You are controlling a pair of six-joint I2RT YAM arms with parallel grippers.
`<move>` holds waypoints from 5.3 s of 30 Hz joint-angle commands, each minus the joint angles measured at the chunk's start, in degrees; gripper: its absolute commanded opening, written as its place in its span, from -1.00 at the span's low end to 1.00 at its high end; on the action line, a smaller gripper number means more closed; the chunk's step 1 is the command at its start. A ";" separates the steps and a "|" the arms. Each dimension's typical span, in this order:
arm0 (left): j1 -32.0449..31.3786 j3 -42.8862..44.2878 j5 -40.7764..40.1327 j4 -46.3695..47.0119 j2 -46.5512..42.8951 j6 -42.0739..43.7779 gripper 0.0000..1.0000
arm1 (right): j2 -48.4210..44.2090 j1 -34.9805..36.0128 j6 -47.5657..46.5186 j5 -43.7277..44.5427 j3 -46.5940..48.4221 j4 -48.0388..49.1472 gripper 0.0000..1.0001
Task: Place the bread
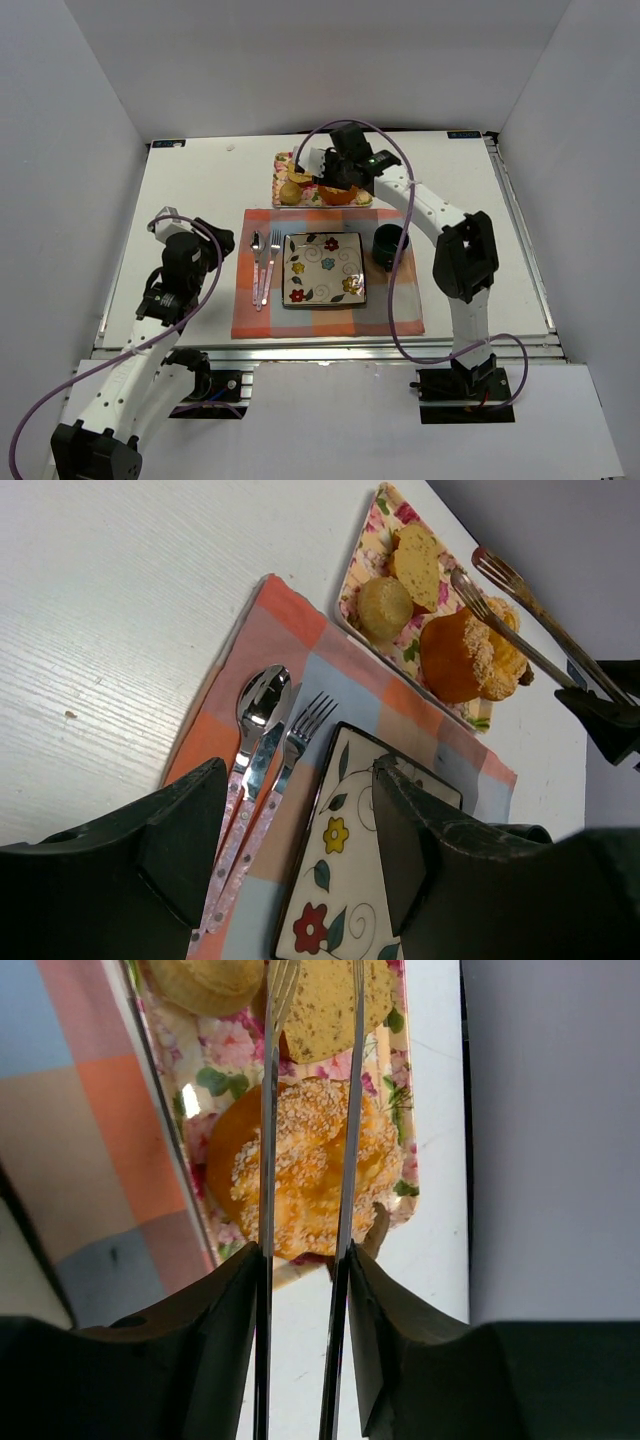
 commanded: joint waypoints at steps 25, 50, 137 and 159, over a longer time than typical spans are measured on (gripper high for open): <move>0.26 -1.64 -1.47 -1.02 -2.41 0.09 0.39 | 8.12 2.55 -3.55 10.29 8.29 -5.05 -0.11; 0.18 -1.55 -1.56 -1.82 -3.28 -0.26 0.39 | 10.92 3.34 17.79 8.00 16.46 0.56 -0.13; 0.26 -5.41 -1.47 0.82 -5.66 -0.08 0.40 | 3.27 6.42 -3.28 12.66 11.08 -10.23 -0.10; 0.18 -8.58 -1.38 0.20 -11.20 -1.40 0.40 | 11.02 8.35 -5.93 21.28 16.90 -15.25 -0.09</move>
